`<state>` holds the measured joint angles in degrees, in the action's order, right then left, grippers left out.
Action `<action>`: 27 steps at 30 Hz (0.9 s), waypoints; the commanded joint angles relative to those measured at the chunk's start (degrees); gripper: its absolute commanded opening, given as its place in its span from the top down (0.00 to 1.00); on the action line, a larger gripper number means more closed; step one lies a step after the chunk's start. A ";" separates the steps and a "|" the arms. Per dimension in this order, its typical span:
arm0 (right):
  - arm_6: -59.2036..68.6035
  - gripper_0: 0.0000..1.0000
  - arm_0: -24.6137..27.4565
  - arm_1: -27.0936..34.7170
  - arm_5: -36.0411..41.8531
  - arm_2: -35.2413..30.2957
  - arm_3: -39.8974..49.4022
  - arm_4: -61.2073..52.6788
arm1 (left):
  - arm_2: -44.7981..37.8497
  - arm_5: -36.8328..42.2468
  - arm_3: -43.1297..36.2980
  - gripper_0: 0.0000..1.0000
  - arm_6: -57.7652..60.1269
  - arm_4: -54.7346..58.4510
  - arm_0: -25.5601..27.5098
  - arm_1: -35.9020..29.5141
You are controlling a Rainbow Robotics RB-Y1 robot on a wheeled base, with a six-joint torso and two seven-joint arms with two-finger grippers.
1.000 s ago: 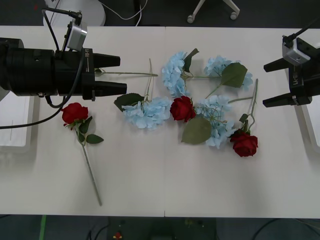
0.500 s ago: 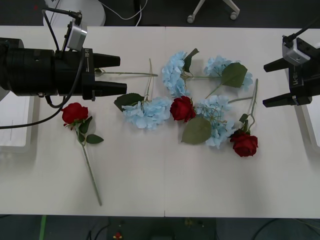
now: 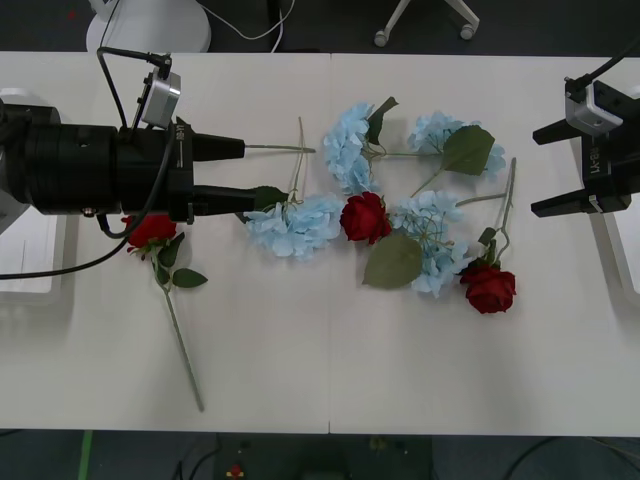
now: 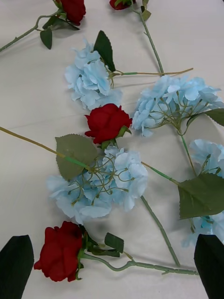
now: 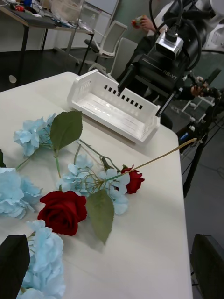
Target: Put the red flowers into the right box and the blue flowers into the left box
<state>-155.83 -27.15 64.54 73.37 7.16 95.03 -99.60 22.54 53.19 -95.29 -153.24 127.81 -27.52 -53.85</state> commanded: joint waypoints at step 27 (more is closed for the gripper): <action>174.99 0.00 -4.76 -5.04 1.78 0.13 3.67 14.00 | -6.98 -0.36 5.02 0.00 86.98 -31.31 -6.58 -3.46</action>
<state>12.93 -28.79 60.73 74.75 7.16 97.59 -87.96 19.25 53.18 -86.70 -72.86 100.61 -31.06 -55.94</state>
